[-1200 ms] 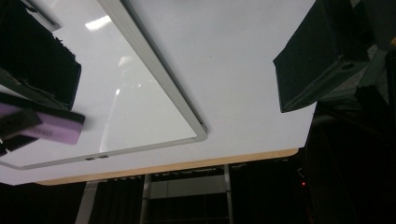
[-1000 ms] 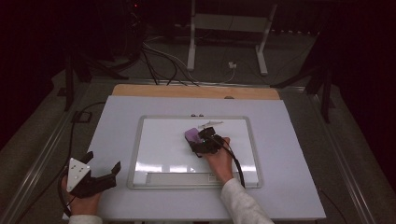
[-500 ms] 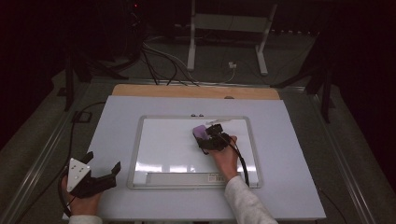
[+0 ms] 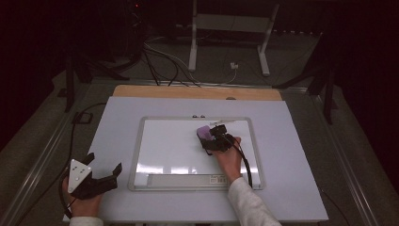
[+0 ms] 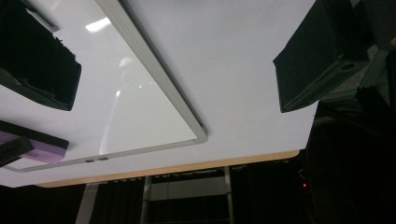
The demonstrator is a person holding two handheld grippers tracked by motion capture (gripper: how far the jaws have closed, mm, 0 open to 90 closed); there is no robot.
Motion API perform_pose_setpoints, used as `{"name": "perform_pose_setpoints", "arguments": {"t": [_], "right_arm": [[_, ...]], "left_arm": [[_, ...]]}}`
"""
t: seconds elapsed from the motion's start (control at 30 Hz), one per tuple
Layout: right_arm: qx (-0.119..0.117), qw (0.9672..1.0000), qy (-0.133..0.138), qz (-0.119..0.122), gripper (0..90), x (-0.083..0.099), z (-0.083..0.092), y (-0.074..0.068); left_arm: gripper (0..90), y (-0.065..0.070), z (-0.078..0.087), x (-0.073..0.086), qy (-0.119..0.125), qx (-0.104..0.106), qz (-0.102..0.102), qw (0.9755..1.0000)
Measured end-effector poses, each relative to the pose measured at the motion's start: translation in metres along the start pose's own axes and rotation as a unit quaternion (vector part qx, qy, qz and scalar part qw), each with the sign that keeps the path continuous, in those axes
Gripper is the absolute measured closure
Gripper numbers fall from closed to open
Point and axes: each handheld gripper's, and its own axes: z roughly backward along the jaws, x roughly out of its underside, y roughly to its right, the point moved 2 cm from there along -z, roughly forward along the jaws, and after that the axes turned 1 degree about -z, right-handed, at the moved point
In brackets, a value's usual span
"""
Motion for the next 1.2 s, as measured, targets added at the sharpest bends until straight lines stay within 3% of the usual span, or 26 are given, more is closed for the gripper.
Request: {"name": "perform_pose_setpoints", "arguments": {"t": [0.23,0.37,0.53,0.63,0.73,0.8,1.2], "right_arm": [[-0.005,1.0,0.001,0.008,39.2,0.002,0.001,0.002],[-0.004,0.9997,0.007,0.025,31.7,0.002,0.004,-0.001],[-0.001,0.9965,0.057,0.062,30.2,0.0,0.018,-0.012],[0.004,0.9939,0.06,0.092,31.3,0.001,0.02,-0.019],[0.013,0.9929,0.047,0.109,32.1,0.004,0.016,-0.022],[0.023,0.9931,0.036,0.109,32.5,0.006,0.013,-0.021],[0.032,0.9932,0.037,0.106,32.6,0.004,0.013,-0.012]], "left_arm": [[1.2,0.0,0.001,-0.001,0.002,-0.002,0.001,1.0],[1.2,0.001,0.001,-0.001,0.0,-0.001,-0.002,1.0],[1.2,0.001,0.001,0.0,0.0,-0.001,-0.001,1.0],[1.2,0.001,0.001,0.0,0.0,0.0,-0.001,1.0],[1.2,0.001,0.001,-0.001,0.001,0.0,-0.001,1.0],[1.2,0.001,0.001,-0.001,0.001,0.0,-0.001,1.0],[1.2,0.001,0.001,0.0,0.0,0.0,-0.001,1.0]]}}
